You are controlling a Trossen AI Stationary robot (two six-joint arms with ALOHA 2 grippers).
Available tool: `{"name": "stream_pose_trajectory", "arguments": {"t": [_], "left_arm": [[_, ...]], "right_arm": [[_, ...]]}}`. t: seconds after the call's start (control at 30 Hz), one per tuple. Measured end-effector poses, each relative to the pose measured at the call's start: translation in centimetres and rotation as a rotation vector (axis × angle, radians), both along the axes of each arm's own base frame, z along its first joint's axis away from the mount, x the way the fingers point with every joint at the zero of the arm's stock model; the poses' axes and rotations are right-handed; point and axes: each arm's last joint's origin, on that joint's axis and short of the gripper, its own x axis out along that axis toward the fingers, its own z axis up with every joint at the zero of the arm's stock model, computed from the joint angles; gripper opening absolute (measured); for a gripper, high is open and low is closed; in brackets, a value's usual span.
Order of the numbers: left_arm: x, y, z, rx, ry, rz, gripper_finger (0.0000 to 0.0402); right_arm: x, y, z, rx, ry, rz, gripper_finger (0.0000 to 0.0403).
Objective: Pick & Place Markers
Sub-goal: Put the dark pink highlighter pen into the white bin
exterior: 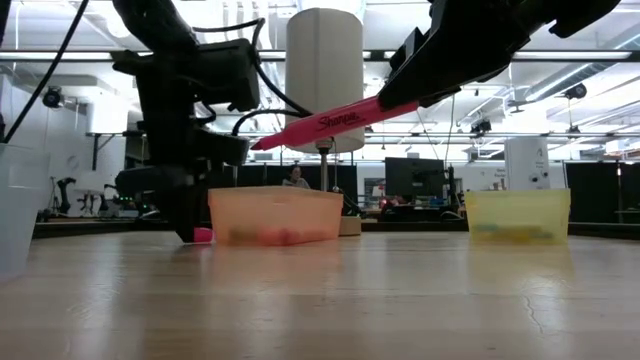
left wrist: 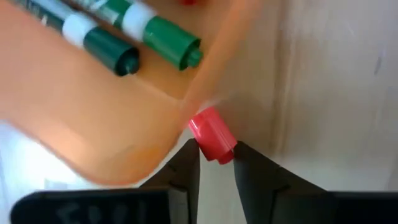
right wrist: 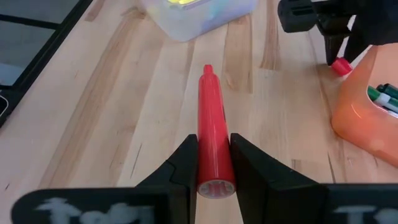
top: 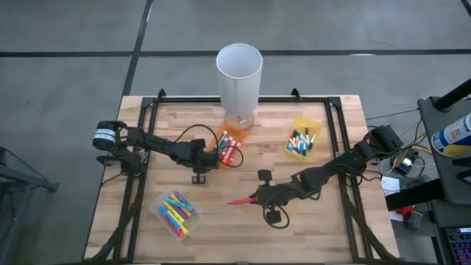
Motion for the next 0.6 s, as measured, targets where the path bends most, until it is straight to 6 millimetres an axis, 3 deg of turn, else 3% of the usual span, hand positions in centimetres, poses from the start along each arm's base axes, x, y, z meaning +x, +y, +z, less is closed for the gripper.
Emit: {"name": "stream_pose_trajectory", "arguments": {"t": [0.37,0.6], "left_arm": [[0.28,-0.25,0.07,-0.127,-0.049,0.078,0.008],[0.23,-0.56,0.22,-0.174,-0.055,0.085,0.0022]], "right_arm": [[0.0,0.0,-0.01,0.0,0.0,0.0,0.0065],[0.0,0.01,-0.01,0.011,0.002,-0.008,0.0065]]}}
